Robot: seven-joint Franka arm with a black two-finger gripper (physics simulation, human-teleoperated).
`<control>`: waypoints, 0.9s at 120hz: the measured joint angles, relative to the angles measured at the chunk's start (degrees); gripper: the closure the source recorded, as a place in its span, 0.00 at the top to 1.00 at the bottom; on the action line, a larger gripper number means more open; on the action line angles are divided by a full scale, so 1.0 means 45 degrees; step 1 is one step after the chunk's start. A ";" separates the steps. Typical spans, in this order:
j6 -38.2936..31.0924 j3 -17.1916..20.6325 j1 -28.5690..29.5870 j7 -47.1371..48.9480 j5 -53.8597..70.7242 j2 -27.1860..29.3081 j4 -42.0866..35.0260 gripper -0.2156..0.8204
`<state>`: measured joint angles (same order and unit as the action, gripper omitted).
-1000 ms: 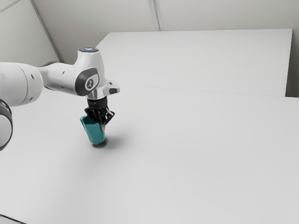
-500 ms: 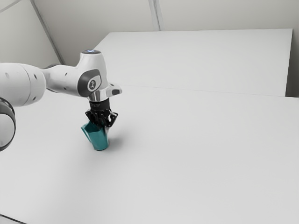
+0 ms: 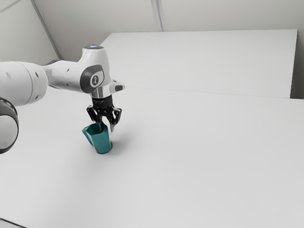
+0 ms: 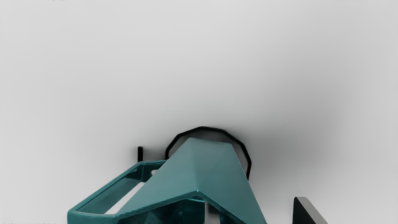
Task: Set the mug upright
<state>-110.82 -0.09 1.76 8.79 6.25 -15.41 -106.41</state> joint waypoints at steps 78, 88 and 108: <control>0.0692 0.0042 -0.0037 0.0252 0.0000 0.1712 0.0536 0.64; 0.0739 0.0040 -0.0035 0.0203 -0.0001 0.2190 0.0523 0.69; 0.0783 -0.0091 0.0021 -0.0440 -0.0256 0.3183 0.0542 0.74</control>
<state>-107.30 -0.50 1.85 6.81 5.10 -1.09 -103.97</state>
